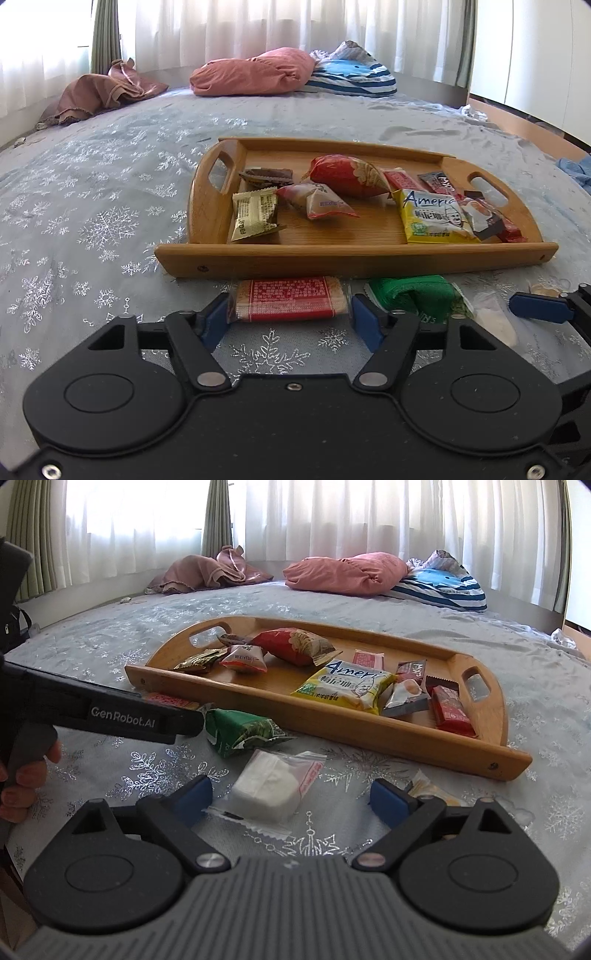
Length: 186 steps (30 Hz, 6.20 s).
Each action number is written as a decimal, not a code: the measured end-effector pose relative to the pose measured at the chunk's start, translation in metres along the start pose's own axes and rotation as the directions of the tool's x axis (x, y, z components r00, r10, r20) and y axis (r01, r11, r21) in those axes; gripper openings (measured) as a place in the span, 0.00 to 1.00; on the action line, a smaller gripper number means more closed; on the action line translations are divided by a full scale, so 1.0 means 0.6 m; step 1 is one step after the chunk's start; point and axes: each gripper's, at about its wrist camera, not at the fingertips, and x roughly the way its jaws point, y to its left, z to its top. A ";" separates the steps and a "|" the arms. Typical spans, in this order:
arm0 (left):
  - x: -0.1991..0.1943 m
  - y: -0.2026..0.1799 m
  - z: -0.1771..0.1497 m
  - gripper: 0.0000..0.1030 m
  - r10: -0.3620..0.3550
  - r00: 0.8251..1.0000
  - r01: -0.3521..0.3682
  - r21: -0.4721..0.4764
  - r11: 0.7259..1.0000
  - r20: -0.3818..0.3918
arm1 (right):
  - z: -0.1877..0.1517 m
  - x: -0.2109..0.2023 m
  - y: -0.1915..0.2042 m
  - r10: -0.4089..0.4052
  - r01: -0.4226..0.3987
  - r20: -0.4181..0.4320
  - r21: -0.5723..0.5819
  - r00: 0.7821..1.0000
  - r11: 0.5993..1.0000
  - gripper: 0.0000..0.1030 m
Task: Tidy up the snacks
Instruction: 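Grasp the red-white wafer pack with the left gripper while the right grasps the white square packet, then lift both held packets and carry them over the wooden tray, then lower both packets onto the tray and open both grippers, then grasp the green packet with the left gripper while the right grasps the cream biscuit packet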
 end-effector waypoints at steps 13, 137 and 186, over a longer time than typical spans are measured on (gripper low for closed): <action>-0.028 -0.004 -0.004 0.61 -0.018 1.000 0.018 0.017 1.000 0.003 | 0.001 -0.010 0.001 0.000 0.000 0.012 0.000 1.000 1.000 0.89; 0.106 -0.031 0.114 0.65 -0.011 0.999 0.011 0.004 1.000 -0.048 | 0.199 0.215 -0.141 -0.071 0.101 -0.116 0.272 0.991 0.957 0.57; -0.011 -0.089 0.045 0.91 -0.147 0.987 0.147 0.000 0.989 -0.067 | 0.040 -0.067 -0.147 -0.186 0.181 0.033 0.122 0.982 0.976 0.90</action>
